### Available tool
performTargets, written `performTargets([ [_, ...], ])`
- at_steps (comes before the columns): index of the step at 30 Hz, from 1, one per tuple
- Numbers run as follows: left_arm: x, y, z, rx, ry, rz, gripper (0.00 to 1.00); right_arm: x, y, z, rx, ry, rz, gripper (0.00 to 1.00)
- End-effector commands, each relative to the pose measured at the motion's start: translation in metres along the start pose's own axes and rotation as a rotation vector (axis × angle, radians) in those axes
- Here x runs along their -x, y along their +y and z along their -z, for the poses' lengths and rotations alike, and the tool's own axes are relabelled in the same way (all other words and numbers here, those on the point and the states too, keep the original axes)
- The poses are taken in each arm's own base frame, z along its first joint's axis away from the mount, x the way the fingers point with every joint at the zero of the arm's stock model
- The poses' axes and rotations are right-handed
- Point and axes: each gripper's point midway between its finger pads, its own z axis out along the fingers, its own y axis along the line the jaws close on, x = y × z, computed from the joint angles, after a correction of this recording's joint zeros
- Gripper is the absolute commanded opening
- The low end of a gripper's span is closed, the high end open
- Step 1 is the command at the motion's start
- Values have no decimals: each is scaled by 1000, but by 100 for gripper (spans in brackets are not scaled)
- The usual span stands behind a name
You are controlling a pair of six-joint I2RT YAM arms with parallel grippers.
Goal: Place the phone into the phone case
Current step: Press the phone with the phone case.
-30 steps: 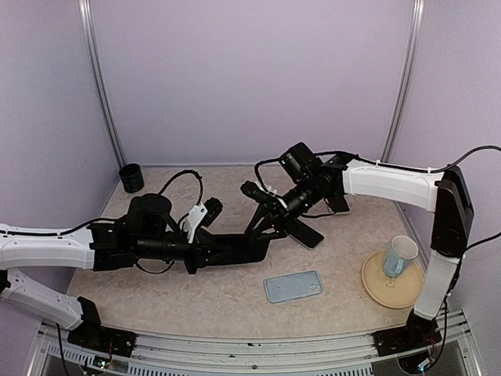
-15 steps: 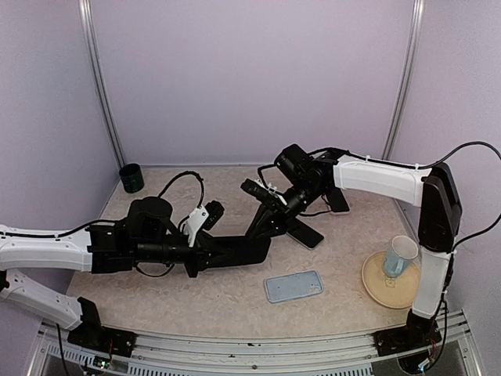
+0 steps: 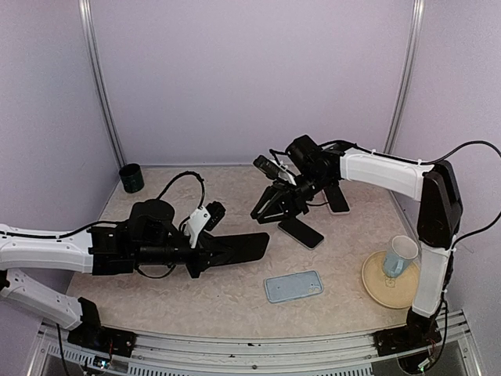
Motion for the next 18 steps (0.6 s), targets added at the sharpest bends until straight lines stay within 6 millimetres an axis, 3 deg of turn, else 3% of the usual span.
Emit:
performTargets([
  [1,18,1,1,16,-58,-10,0,18,15,10,-8,-34,35,36],
  [8,25,17,5,37,-81,81,0,5,-3,8,-218,49,114,63],
  [18,35,37,9,-33,-130,272,0,-4,-34,3,-649,193,383,99],
])
